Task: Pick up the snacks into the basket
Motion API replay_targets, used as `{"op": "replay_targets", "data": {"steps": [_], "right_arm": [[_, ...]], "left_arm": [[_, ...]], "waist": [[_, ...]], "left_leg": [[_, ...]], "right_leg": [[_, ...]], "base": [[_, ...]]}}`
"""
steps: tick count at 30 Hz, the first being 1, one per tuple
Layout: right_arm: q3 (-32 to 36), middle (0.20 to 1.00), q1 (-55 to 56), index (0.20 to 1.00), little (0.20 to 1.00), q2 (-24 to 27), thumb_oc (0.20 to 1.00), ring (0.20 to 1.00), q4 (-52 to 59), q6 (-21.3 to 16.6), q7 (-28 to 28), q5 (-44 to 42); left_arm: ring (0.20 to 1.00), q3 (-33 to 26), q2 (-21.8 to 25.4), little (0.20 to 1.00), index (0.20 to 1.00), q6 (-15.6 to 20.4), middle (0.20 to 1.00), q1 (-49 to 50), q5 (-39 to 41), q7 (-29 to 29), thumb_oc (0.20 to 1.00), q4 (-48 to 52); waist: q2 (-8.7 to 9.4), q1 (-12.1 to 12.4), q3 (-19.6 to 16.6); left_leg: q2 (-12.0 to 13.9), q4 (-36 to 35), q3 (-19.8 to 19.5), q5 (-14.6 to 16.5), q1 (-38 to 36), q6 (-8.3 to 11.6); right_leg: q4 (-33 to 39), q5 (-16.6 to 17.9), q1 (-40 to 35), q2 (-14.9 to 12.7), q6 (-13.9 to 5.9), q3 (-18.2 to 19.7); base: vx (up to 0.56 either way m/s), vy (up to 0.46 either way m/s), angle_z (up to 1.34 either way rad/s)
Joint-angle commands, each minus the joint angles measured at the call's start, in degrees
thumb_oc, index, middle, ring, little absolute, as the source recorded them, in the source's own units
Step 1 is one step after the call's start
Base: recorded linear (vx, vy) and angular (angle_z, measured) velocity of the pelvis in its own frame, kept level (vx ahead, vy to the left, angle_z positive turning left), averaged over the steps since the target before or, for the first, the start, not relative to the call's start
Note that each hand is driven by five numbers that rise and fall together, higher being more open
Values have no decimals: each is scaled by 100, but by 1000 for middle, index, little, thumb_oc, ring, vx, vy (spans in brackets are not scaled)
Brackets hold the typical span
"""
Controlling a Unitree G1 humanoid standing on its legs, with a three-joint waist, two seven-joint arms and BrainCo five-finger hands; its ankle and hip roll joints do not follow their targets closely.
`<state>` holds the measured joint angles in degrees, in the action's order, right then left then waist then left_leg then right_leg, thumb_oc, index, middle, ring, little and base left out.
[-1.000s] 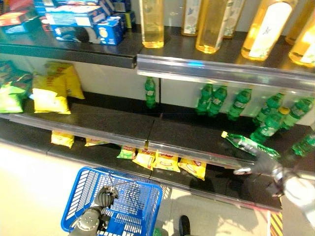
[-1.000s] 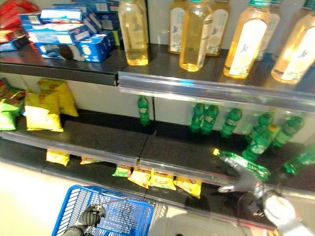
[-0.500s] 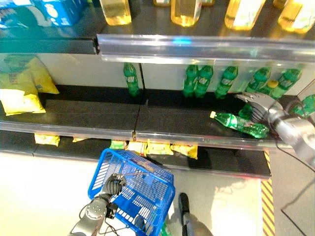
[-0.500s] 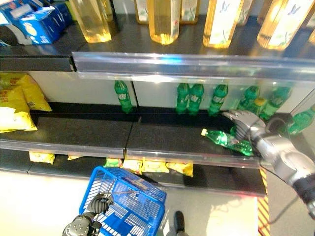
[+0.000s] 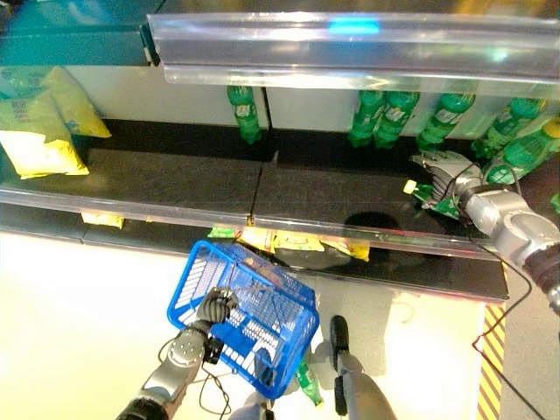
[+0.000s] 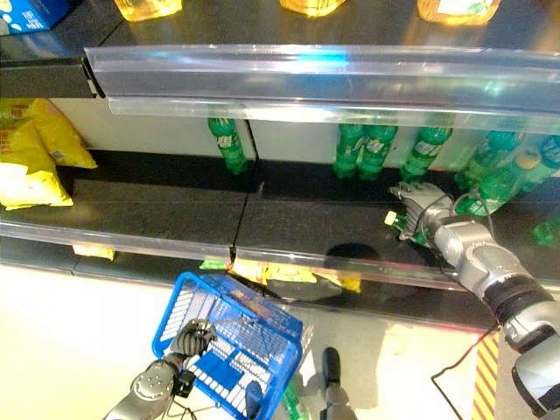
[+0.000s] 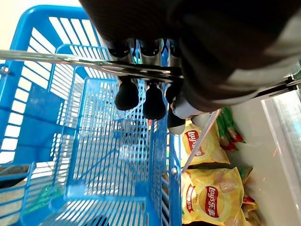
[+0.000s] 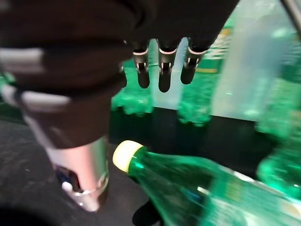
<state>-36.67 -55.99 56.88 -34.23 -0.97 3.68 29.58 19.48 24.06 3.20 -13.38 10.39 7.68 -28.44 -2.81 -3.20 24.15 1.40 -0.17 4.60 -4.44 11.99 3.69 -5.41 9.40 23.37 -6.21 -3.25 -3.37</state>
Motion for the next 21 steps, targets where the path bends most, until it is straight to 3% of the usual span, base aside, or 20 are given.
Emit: {"op": "replay_targets", "data": {"steps": [1, 14, 21], "right_arm": [[-178, 1000, -314, 1000, 1000, 74, 1000, 1000, 127, 96, 247, -117], [248, 1000, -271, 1000, 1000, -235, 1000, 1000, -1437, 400, 519, -503], [541, 1000, 165, 1000, 1000, -69, 1000, 1000, -1512, 463, 494, -322]], "left_arm": [[200, -60, 247, 200, 200, 429, 200, 99, 212, 143, 200, 575], [200, -120, 246, 200, 200, 443, 200, 62, 360, 182, 200, 612], [200, -198, 180, 200, 200, 420, 200, 124, 276, 164, 200, 596]], "waist": [[185, 68, -199], [-75, 45, -102], [-70, -2, -92]], "left_leg": [[83, 619, -212, 220, 559, 177], [46, 669, -223, 163, 683, 208], [44, 685, -255, 176, 668, 220]], "right_leg": [[-731, -676, 333, -244, -595, 337], [-924, -749, 477, -287, -542, 357], [-955, -773, 442, -312, -537, 315]], "base": [[-15, -42, 4], [-12, -14, 4], [0, -1, 1]]}}
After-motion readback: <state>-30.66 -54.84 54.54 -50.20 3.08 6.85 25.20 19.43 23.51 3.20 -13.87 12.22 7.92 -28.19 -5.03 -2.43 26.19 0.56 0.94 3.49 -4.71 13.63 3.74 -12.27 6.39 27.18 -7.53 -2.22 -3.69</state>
